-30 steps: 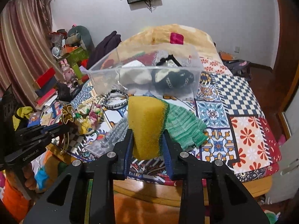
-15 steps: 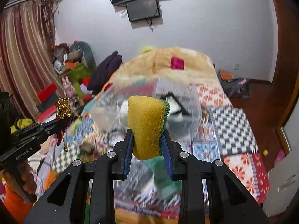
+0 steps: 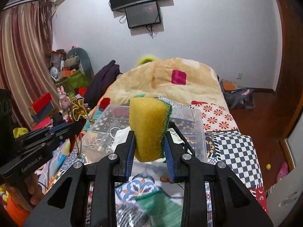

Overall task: Organize soft objects
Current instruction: 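Lower the red pouch and yellow sponge into the box and open both grippers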

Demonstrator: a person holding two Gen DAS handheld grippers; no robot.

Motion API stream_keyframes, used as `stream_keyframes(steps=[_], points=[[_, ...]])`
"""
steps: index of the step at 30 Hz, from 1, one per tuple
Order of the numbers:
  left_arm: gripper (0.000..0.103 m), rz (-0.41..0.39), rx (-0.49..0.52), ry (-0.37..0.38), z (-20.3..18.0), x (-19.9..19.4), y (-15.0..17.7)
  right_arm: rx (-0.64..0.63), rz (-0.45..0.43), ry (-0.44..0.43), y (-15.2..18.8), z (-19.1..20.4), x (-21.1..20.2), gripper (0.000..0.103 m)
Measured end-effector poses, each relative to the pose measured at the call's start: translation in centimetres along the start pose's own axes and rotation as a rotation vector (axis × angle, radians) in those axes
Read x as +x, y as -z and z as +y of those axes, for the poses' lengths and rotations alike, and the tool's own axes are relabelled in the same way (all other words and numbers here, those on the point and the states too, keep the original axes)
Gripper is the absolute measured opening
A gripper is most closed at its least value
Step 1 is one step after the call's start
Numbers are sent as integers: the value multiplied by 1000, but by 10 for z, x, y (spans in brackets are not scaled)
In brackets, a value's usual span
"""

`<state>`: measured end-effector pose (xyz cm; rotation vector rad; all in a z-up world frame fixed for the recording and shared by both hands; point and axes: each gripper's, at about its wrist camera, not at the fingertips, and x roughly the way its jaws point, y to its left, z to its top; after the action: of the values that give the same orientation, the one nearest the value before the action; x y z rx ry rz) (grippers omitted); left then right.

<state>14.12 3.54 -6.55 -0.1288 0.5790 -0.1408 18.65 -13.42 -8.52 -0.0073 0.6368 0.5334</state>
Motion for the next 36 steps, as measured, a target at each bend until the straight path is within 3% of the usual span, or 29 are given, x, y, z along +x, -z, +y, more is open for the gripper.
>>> stream_keyframes(steps=[7,14,18,22,24,29,36], points=[[8,99,-7,-13,1,49,4,-19,102,36,1,-5,42,27],[8,169,2,-24,-1,74,5,-39,170,56,6,-4,61,28],[20,199,-18,-25,2,80,7,-49,176,67,7,-5,64,29],[41,185,-18,-39,3,74,7,-56,167,80,6,-6,59,37],[44,174,-14,-40,3,68,7,-63,147,91,5,-6,54,50],[48,138,-13,-23,2,46,2,-62,106,97,2,-9,36,53],[64,50,-2,-13,-5,2,-5,-57,43,91,0,-11,3,58]])
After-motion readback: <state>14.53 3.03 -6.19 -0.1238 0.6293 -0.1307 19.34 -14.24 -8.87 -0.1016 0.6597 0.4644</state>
